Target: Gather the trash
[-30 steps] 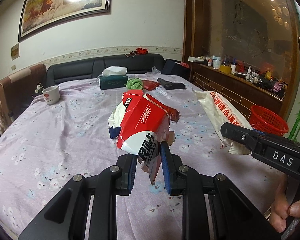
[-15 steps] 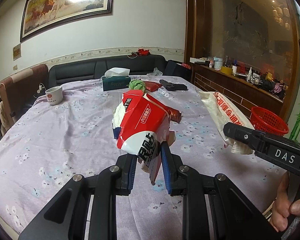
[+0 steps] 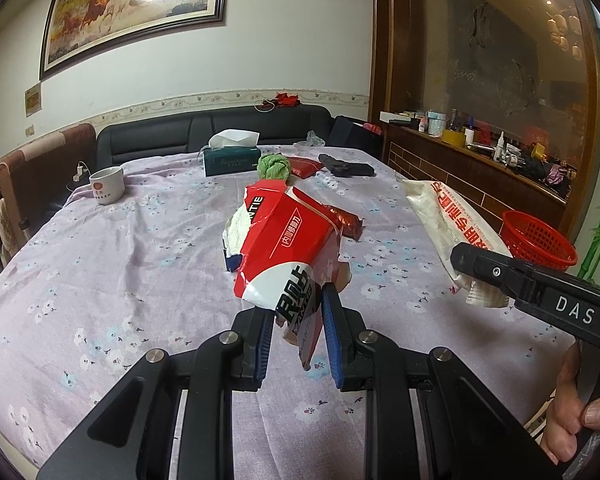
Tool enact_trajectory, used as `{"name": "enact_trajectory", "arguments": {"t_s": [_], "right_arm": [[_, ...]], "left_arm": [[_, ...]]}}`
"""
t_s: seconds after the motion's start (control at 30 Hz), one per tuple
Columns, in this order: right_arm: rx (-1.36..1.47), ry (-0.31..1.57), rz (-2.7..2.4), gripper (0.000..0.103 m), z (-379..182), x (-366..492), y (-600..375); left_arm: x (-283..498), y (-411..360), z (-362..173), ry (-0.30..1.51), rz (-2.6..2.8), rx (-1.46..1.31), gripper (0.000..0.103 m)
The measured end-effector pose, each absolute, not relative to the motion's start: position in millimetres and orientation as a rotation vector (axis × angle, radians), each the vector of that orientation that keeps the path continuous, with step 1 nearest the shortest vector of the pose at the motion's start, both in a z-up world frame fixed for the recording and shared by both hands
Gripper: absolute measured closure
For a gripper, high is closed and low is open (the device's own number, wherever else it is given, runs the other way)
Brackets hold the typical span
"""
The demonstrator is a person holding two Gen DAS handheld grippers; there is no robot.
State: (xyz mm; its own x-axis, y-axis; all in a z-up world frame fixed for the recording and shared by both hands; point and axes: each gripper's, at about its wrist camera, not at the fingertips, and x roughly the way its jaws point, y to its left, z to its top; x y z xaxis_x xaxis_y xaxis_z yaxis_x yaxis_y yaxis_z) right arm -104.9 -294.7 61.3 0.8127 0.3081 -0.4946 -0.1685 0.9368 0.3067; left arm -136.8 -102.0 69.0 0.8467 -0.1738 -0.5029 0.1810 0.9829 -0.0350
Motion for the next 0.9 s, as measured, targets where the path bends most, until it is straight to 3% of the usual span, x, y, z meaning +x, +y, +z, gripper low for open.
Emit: {"name": "enact_trajectory", "arguments": {"t_s": [0.9], "right_arm": [[0.27, 0.599, 0.258, 0.06, 54.0, -105.6, -299.6]], "left_arm": [[-130.0, -98.6, 63.7, 0.558, -0.22, -0.015, 0.081]]}}
